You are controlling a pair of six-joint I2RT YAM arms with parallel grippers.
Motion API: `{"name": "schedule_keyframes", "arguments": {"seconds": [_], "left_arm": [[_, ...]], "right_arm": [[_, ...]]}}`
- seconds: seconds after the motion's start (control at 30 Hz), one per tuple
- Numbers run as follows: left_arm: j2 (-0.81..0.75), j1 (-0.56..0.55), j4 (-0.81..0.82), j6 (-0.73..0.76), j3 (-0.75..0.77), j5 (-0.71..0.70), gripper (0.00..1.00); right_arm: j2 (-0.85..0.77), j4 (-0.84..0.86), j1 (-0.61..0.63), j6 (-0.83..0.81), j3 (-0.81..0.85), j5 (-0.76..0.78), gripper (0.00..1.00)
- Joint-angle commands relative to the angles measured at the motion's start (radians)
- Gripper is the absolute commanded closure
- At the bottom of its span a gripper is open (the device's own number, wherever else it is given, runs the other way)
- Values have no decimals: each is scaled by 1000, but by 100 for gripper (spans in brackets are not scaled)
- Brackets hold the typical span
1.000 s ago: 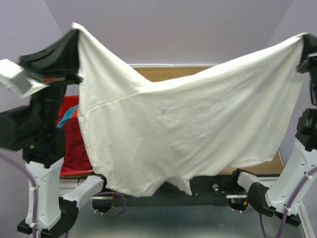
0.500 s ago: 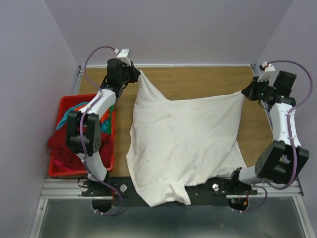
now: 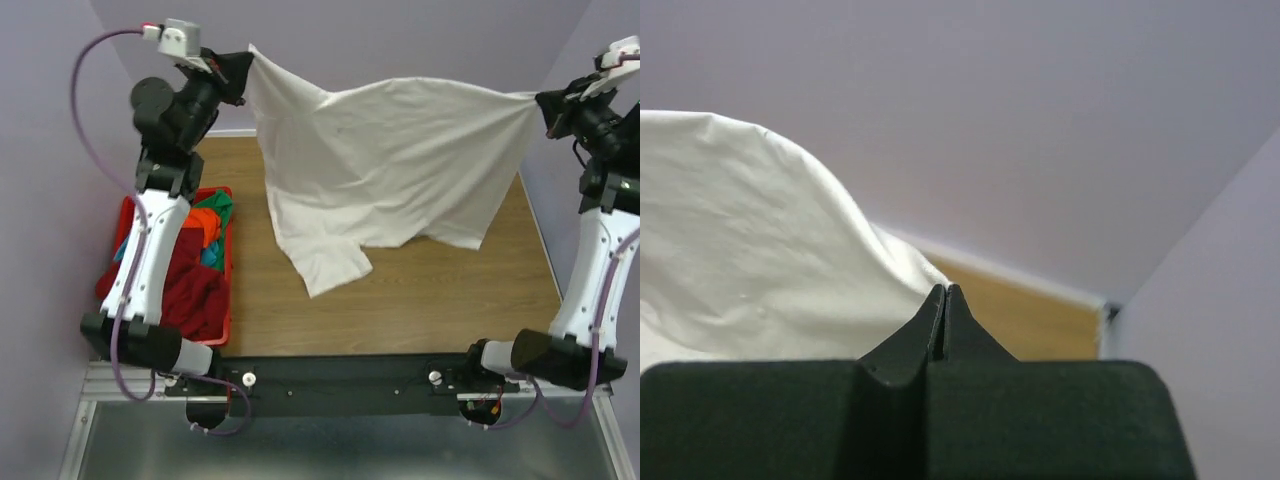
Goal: Fold and stack the t-shirts
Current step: Flatten the tshirt out
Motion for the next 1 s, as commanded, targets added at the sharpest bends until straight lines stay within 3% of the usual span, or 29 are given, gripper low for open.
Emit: {"name": "schedule_keyframes", "arguments": {"seconds": [0.0, 0.17, 0.3, 0.4, 0.5, 0.63, 0.73, 0.97], "left_arm": [[-206, 1, 79, 9, 37, -43, 100], [-411, 3, 114, 17, 26, -53, 100], [-505, 1, 81, 34, -58, -39, 100], [-591, 1, 62, 22, -255, -14, 100], [-683, 3, 56, -12, -519, 29, 100], [-792, 1, 1, -55, -823, 99, 100], [-832, 1, -48, -35, -897, 119, 100], [-830, 1, -116, 9, -936, 156, 100]], "right_arm": [[-160, 12, 2, 48, 182, 14, 100], [-279, 12, 2, 56, 281, 136, 100], [-384, -15, 2, 9, 142, 189, 100], [-506, -66, 2, -76, -120, 119, 100], [-661, -185, 2, -265, -433, 9, 100], [-759, -455, 2, -712, -674, 18, 100], [-749, -626, 2, -909, -770, 62, 100], [-495, -762, 2, -1045, -761, 18, 100]]}}
